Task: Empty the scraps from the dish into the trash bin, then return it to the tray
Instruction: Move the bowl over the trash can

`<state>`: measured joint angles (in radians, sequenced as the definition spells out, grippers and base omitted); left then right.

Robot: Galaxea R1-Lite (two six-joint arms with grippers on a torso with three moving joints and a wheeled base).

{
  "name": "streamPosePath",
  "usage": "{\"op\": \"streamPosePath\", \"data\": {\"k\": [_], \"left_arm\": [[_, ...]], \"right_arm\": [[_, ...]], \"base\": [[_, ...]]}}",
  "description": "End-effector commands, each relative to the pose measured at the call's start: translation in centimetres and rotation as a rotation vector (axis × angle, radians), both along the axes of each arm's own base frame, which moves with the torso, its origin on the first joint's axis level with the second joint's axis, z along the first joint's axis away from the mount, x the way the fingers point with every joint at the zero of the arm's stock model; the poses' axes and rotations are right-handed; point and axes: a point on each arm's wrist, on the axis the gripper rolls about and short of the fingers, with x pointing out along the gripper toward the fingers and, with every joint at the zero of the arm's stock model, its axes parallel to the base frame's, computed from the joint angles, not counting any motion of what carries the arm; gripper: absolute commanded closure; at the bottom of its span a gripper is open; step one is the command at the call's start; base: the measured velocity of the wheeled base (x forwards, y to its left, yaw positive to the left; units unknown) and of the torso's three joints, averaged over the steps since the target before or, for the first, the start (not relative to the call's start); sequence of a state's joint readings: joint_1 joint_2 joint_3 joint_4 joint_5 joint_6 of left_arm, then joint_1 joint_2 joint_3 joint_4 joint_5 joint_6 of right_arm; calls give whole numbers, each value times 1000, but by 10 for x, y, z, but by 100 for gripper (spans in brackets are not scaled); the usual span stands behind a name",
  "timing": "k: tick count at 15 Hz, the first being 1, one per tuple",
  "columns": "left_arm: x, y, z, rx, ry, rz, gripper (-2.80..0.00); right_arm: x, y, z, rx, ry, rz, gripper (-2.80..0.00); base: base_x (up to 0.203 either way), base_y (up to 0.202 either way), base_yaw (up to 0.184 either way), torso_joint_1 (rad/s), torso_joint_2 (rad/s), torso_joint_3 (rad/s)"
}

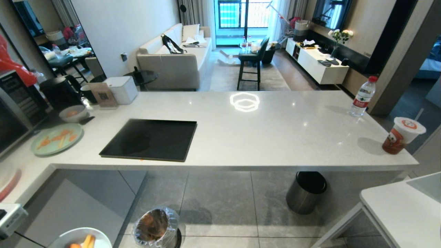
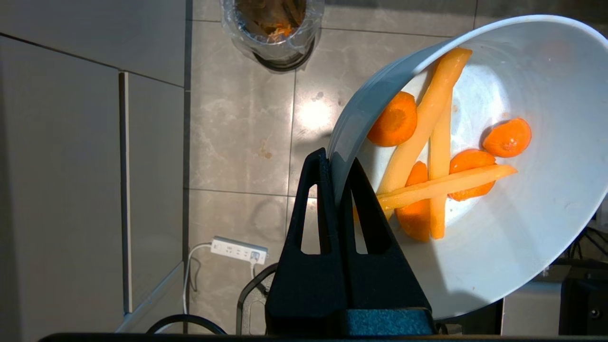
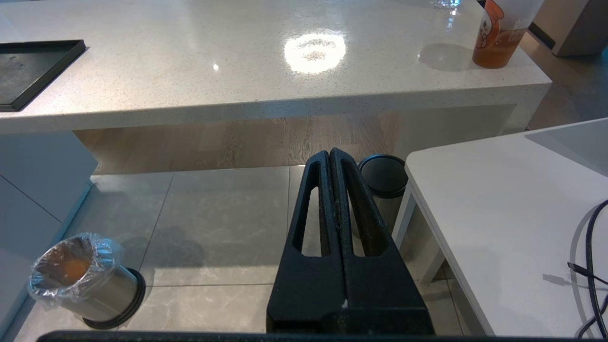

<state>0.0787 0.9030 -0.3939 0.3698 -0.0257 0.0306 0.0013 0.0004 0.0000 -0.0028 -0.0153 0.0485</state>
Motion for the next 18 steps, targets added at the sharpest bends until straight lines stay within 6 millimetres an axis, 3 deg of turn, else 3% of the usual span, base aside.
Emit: {"op": "streamPosePath", "data": {"k": [1, 18], "left_arm": [[0, 0, -1, -2, 8, 2, 0], [0, 1, -4, -2, 34, 15, 0]], "right_arm": [[0, 0, 0, 1, -1, 0, 0], [0, 0, 0, 1, -1, 0, 0]], "base": [[0, 0, 0, 0, 0, 0], [0, 0, 0, 0, 0, 0]]}}
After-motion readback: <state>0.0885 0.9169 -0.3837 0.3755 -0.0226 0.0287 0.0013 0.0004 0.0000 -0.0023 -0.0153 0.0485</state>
